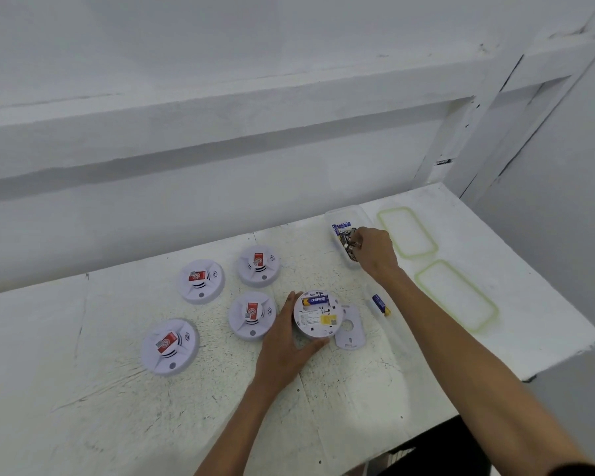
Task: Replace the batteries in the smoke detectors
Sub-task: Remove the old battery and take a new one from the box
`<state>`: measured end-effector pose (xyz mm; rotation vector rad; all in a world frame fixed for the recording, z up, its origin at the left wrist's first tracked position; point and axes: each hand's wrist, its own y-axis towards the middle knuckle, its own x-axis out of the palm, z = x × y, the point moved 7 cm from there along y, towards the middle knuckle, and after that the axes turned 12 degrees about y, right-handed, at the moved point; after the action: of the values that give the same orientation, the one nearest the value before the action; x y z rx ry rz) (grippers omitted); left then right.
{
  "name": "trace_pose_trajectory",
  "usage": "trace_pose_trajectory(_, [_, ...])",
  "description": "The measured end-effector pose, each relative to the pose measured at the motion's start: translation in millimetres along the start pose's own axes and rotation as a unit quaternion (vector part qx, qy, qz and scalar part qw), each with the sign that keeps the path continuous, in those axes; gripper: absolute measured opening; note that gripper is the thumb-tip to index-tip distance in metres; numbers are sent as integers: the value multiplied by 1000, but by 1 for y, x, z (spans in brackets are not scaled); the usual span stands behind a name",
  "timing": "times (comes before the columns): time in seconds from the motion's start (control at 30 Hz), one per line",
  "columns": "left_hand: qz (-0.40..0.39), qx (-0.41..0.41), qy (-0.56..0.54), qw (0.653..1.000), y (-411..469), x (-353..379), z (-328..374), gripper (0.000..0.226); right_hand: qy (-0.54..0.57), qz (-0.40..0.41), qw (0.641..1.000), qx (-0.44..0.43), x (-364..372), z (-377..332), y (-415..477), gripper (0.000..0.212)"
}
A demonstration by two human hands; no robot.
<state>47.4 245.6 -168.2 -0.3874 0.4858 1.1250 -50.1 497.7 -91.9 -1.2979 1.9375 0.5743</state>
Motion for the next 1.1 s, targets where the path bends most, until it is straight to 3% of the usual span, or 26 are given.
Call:
trace_pose_trajectory(0.33, [13, -1, -2, 1000, 3, 1, -3, 92, -59, -19, 997, 54, 15, 5, 7, 29])
trace_pose_trajectory(0.57, [11, 1, 0, 1000, 2, 1, -3, 87, -29, -27, 999, 6, 15, 2, 5, 48])
trace_pose_trajectory(0.87, [5, 3, -5, 1000, 2, 3, -7, 97, 112, 95, 985, -87, -11, -26, -39, 27])
trace_pose_trajectory(1.1, [13, 9, -13, 1000, 2, 1, -1, 91, 221, 98, 963, -116, 8, -38, -103, 21])
